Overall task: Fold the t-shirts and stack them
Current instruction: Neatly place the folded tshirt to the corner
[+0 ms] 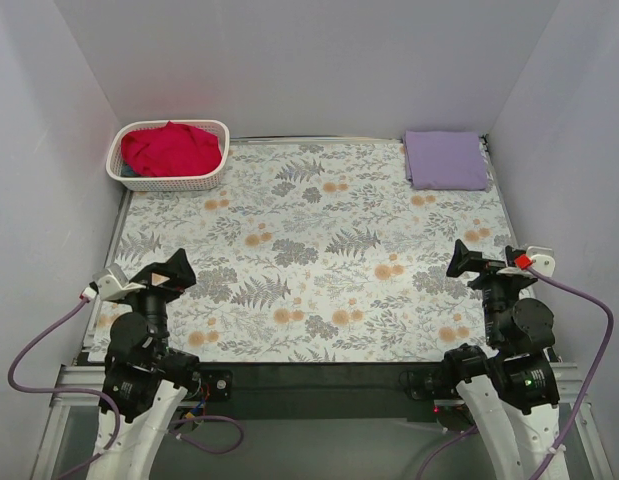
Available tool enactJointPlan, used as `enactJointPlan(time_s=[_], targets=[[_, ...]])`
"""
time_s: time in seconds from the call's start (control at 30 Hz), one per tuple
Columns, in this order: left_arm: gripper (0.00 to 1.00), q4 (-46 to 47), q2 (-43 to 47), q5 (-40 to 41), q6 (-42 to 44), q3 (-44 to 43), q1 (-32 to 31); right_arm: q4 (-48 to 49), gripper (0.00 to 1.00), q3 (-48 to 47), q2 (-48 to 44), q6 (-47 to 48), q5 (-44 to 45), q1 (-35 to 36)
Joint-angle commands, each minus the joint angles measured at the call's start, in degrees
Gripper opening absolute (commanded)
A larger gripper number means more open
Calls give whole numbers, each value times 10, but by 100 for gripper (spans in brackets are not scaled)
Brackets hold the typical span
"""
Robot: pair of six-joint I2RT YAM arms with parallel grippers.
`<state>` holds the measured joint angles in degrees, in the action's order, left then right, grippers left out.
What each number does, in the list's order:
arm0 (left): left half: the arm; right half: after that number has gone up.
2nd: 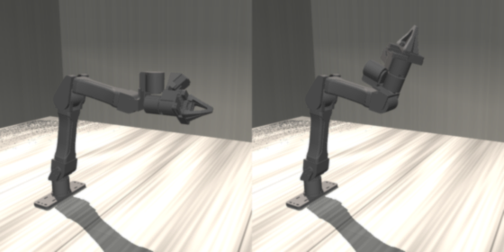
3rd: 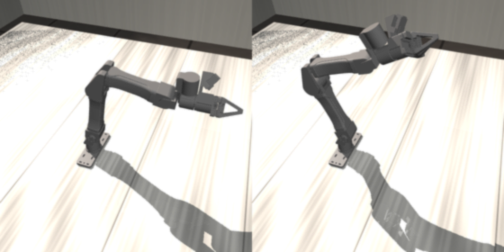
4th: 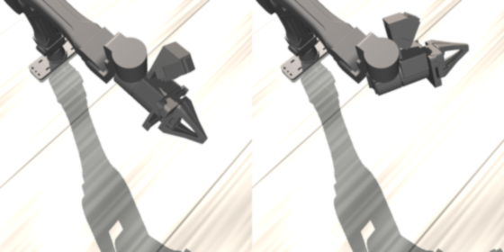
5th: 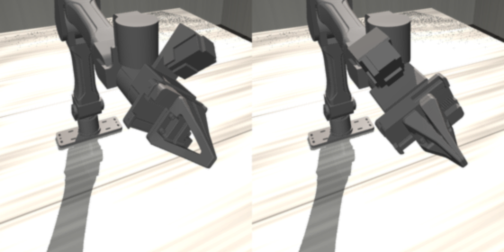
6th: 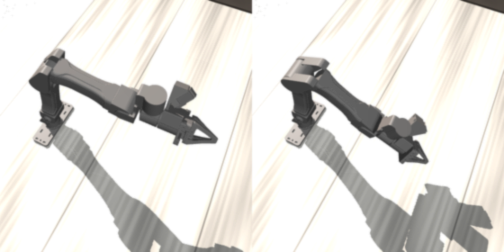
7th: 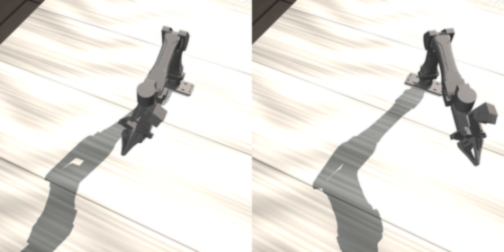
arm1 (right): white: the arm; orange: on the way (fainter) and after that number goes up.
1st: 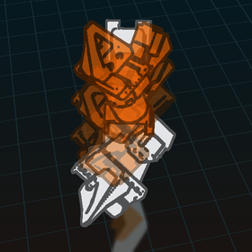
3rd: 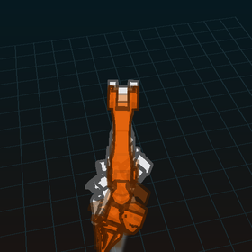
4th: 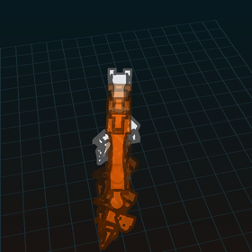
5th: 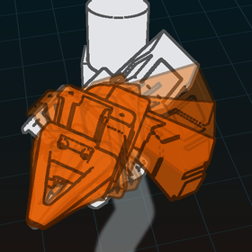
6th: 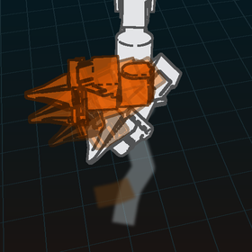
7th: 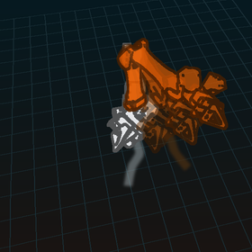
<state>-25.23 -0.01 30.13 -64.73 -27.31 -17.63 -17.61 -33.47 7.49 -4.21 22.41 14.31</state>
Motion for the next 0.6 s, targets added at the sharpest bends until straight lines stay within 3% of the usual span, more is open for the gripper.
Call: enactJointPlan(time_s=[0.0,0.57], targets=[[98,47,49,-2,14,7,2,53,98,14,-21,10,-17,6],[98,62,-14,-2,29,15,2,79,98,51,-60,1,-57,21]])
